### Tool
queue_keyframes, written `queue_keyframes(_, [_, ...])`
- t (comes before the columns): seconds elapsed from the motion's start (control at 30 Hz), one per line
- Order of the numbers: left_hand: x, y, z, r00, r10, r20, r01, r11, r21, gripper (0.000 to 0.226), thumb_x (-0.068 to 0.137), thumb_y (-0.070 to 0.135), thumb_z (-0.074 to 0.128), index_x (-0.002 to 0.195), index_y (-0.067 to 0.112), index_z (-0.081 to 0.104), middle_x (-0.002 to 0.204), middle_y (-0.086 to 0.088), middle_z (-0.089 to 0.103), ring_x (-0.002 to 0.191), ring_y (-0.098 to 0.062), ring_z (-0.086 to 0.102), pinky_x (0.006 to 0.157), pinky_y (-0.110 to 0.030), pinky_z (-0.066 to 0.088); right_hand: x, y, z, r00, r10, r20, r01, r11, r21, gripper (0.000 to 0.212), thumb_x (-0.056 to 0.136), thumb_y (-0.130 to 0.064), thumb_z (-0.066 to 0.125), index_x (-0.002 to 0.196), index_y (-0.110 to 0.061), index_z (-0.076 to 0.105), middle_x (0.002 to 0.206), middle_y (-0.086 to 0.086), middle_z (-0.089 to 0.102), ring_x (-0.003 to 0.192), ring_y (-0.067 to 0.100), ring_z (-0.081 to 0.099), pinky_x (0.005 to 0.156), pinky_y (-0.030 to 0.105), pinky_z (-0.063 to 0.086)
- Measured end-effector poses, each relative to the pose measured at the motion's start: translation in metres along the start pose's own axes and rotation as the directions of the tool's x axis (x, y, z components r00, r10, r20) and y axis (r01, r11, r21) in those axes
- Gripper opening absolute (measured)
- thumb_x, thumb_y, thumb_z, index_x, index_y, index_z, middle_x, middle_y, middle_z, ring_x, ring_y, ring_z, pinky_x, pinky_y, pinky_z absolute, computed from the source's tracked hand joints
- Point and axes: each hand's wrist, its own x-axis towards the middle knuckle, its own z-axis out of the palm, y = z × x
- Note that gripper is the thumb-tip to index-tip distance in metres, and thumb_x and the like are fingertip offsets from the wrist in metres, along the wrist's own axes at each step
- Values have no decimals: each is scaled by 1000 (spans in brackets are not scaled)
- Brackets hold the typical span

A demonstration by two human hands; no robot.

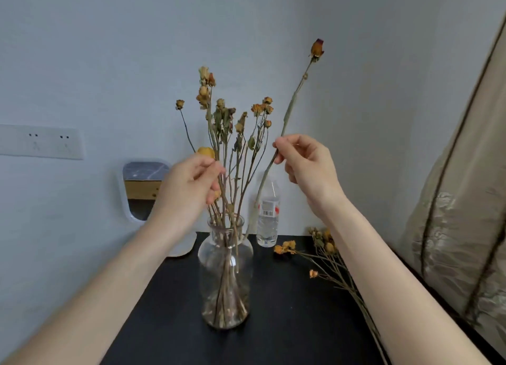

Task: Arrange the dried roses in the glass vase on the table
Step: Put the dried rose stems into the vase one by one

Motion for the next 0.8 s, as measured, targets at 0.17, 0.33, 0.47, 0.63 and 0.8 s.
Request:
queue_keyframes(0.17, [34,9,-16,988,87,-129,-80,995,63,17,95,20,46,86,19,60,66,4,52,41,3,46,41,-7,37,11,-8,21,999,-47,-10,47,999,20,13,93,-19,56,81,-17,59,61,-4,56,40,-1,38,45,10,33])
queue_keyframes(0.33, [48,6,-14,976,130,-174,-115,989,97,16,96,21,44,93,16,59,68,6,53,51,-4,46,43,-9,38,12,-4,26,998,-53,-41,52,998,-21,13,92,-21,57,80,-18,59,61,-5,56,43,-5,45,60,15,33])
queue_keyframes(0.47, [46,-7,-3,987,93,-132,-80,992,102,15,96,21,45,95,15,59,70,7,58,53,-5,48,48,-13,39,12,-2,22,998,-44,-50,41,997,-65,14,92,-23,57,79,-19,60,60,-6,57,43,-4,45,58,16,33])
queue_keyframes(0.63, [43,-16,-1,988,104,-116,-85,984,157,16,96,21,45,92,17,59,70,9,62,47,-4,48,45,-11,39,12,0,19,998,-40,-48,35,996,-86,14,92,-24,58,79,-19,60,59,-8,56,42,-2,43,53,15,34])
queue_keyframes(0.8, [43,-13,-7,977,174,-120,-138,955,263,15,95,20,46,89,19,60,69,10,61,44,4,50,44,-5,39,12,3,22,999,-40,-36,37,997,-73,14,92,-22,57,79,-18,60,59,-7,56,42,-3,43,49,9,34])
